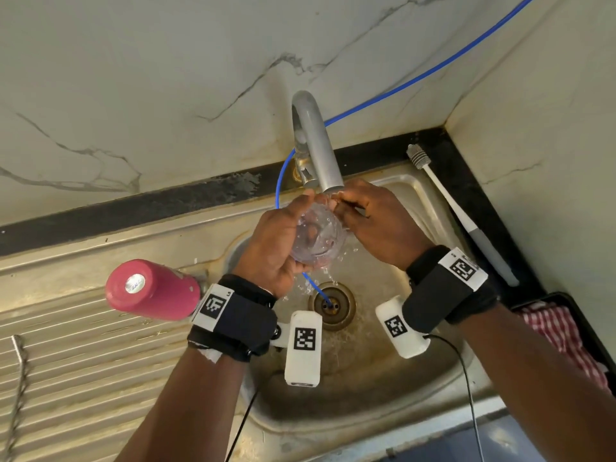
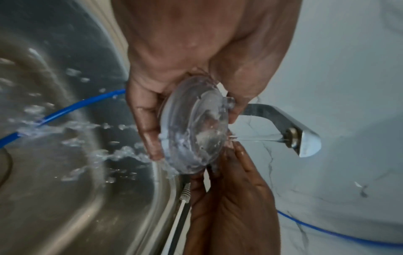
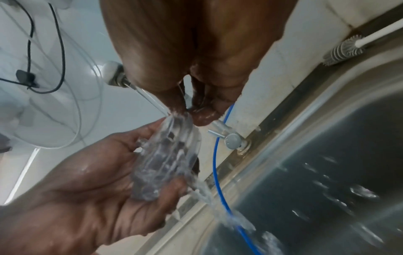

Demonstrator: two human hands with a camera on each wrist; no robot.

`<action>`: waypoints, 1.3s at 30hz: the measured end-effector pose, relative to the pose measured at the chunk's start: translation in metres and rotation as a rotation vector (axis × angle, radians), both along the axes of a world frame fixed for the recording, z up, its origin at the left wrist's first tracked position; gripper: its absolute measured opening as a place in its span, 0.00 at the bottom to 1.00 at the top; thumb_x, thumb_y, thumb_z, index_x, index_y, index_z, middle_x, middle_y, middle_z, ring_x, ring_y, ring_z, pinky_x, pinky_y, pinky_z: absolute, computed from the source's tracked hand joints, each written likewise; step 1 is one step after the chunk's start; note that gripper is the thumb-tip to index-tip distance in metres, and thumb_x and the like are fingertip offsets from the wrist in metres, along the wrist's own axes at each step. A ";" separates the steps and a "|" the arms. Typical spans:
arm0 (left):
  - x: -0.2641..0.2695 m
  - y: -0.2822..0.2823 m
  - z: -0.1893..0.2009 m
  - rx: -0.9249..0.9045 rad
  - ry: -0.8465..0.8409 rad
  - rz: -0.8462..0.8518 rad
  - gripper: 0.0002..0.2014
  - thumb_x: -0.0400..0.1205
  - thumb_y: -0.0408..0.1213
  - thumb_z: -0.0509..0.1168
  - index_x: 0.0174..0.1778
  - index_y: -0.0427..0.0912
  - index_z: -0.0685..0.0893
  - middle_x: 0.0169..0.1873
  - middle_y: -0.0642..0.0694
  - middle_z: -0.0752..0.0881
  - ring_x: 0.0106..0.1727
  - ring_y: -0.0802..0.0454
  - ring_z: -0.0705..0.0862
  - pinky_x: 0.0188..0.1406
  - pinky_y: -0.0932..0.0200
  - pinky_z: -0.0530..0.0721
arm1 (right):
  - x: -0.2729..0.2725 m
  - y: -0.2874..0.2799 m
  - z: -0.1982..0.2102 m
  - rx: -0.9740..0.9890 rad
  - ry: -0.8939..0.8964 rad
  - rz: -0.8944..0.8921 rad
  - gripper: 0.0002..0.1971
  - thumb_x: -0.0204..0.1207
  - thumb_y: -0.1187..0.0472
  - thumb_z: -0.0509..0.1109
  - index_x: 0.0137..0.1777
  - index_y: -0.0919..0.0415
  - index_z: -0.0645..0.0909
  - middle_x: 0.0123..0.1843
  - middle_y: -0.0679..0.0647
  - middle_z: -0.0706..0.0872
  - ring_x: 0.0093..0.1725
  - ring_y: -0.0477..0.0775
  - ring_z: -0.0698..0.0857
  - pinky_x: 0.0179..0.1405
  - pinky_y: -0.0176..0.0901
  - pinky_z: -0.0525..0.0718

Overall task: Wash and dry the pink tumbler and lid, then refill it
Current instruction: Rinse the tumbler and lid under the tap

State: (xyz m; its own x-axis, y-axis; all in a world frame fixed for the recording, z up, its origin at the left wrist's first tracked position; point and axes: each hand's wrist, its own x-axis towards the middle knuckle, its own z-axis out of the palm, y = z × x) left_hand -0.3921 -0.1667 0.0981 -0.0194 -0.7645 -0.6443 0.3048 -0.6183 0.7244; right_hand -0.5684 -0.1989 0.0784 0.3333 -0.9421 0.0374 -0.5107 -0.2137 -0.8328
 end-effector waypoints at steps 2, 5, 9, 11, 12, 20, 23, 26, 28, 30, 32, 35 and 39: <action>-0.004 -0.001 0.003 -0.042 0.046 0.020 0.20 0.89 0.53 0.68 0.65 0.41 0.91 0.49 0.41 0.96 0.50 0.41 0.95 0.48 0.40 0.95 | 0.004 0.004 0.002 0.103 -0.137 -0.142 0.10 0.88 0.55 0.70 0.60 0.60 0.90 0.47 0.45 0.90 0.45 0.43 0.90 0.45 0.42 0.91; -0.005 -0.001 0.000 -0.068 0.083 0.091 0.23 0.89 0.54 0.69 0.66 0.36 0.87 0.49 0.39 0.95 0.49 0.39 0.95 0.44 0.41 0.95 | 0.009 0.016 -0.001 0.099 -0.187 -0.234 0.10 0.88 0.54 0.69 0.56 0.59 0.89 0.46 0.48 0.90 0.44 0.45 0.90 0.44 0.45 0.92; -0.008 0.004 -0.002 -0.056 0.149 0.151 0.26 0.89 0.54 0.69 0.70 0.34 0.85 0.53 0.38 0.93 0.50 0.40 0.95 0.48 0.41 0.94 | 0.006 0.023 -0.009 0.037 -0.197 -0.162 0.11 0.90 0.63 0.66 0.65 0.51 0.86 0.59 0.50 0.86 0.58 0.46 0.87 0.58 0.41 0.90; -0.005 0.007 -0.003 -0.038 0.150 0.087 0.27 0.89 0.55 0.67 0.77 0.39 0.83 0.60 0.38 0.94 0.56 0.39 0.95 0.57 0.37 0.92 | -0.003 0.015 -0.011 0.056 -0.174 -0.115 0.13 0.90 0.65 0.66 0.69 0.57 0.87 0.59 0.51 0.86 0.57 0.48 0.88 0.58 0.47 0.90; -0.002 0.008 -0.002 -0.021 0.138 0.038 0.26 0.89 0.55 0.66 0.78 0.42 0.83 0.61 0.39 0.94 0.58 0.39 0.95 0.60 0.35 0.91 | -0.006 0.012 -0.010 0.059 -0.151 -0.095 0.14 0.90 0.65 0.66 0.70 0.58 0.87 0.58 0.50 0.87 0.56 0.47 0.87 0.57 0.46 0.89; -0.011 0.003 0.007 -0.027 0.080 -0.004 0.21 0.91 0.52 0.67 0.70 0.39 0.88 0.52 0.38 0.95 0.47 0.41 0.96 0.43 0.42 0.94 | 0.006 0.013 0.000 0.159 -0.222 -0.186 0.11 0.89 0.53 0.68 0.51 0.59 0.86 0.36 0.44 0.86 0.31 0.43 0.82 0.31 0.40 0.83; -0.016 0.004 0.004 -0.066 0.102 0.084 0.23 0.90 0.52 0.67 0.69 0.35 0.88 0.52 0.36 0.91 0.47 0.38 0.94 0.45 0.39 0.96 | 0.012 0.021 0.000 0.169 -0.322 -0.313 0.13 0.88 0.53 0.70 0.50 0.63 0.86 0.33 0.47 0.86 0.29 0.42 0.82 0.29 0.39 0.83; -0.019 0.005 0.002 -0.080 0.123 0.175 0.26 0.91 0.53 0.66 0.72 0.32 0.86 0.51 0.33 0.91 0.47 0.39 0.93 0.45 0.41 0.95 | 0.015 0.028 -0.005 0.126 -0.350 -0.294 0.10 0.91 0.61 0.64 0.63 0.61 0.86 0.50 0.50 0.89 0.41 0.37 0.86 0.38 0.33 0.84; -0.020 0.004 0.002 -0.079 0.155 0.197 0.26 0.92 0.54 0.64 0.73 0.34 0.85 0.51 0.35 0.93 0.46 0.41 0.94 0.44 0.44 0.93 | 0.012 0.031 -0.007 0.090 -0.306 -0.233 0.15 0.91 0.67 0.62 0.73 0.59 0.83 0.63 0.54 0.84 0.54 0.39 0.86 0.48 0.34 0.88; -0.021 0.004 0.003 -0.074 0.174 0.212 0.26 0.93 0.55 0.61 0.72 0.35 0.85 0.52 0.35 0.94 0.48 0.41 0.94 0.44 0.46 0.93 | 0.010 0.033 -0.004 0.052 -0.178 -0.162 0.23 0.86 0.72 0.64 0.80 0.59 0.78 0.69 0.52 0.78 0.60 0.37 0.82 0.54 0.24 0.83; -0.024 0.006 0.004 -0.067 0.183 0.232 0.26 0.94 0.56 0.60 0.72 0.36 0.85 0.57 0.34 0.94 0.52 0.40 0.95 0.45 0.47 0.94 | 0.011 0.032 -0.002 0.030 -0.072 -0.129 0.28 0.82 0.64 0.68 0.83 0.60 0.74 0.72 0.53 0.73 0.60 0.38 0.80 0.51 0.19 0.79; -0.030 0.010 0.003 -0.055 0.215 0.269 0.26 0.94 0.56 0.60 0.74 0.36 0.85 0.56 0.35 0.94 0.51 0.43 0.94 0.45 0.48 0.95 | 0.018 0.029 -0.003 -0.001 0.010 -0.125 0.31 0.82 0.44 0.69 0.83 0.54 0.71 0.75 0.51 0.67 0.72 0.52 0.78 0.62 0.34 0.86; -0.035 0.013 0.002 -0.039 0.257 0.298 0.27 0.93 0.56 0.61 0.76 0.37 0.84 0.62 0.31 0.92 0.52 0.45 0.94 0.41 0.51 0.93 | 0.026 0.026 -0.009 -0.036 0.001 -0.199 0.28 0.84 0.41 0.68 0.78 0.54 0.72 0.72 0.51 0.68 0.71 0.55 0.78 0.64 0.52 0.89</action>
State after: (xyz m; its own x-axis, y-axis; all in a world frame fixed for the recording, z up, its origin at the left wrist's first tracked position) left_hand -0.4267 -0.1537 0.0998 0.0502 -0.7850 -0.6175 0.6409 -0.4488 0.6227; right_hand -0.5425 -0.1733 0.0690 0.1403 -0.9875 0.0721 -0.5469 -0.1380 -0.8257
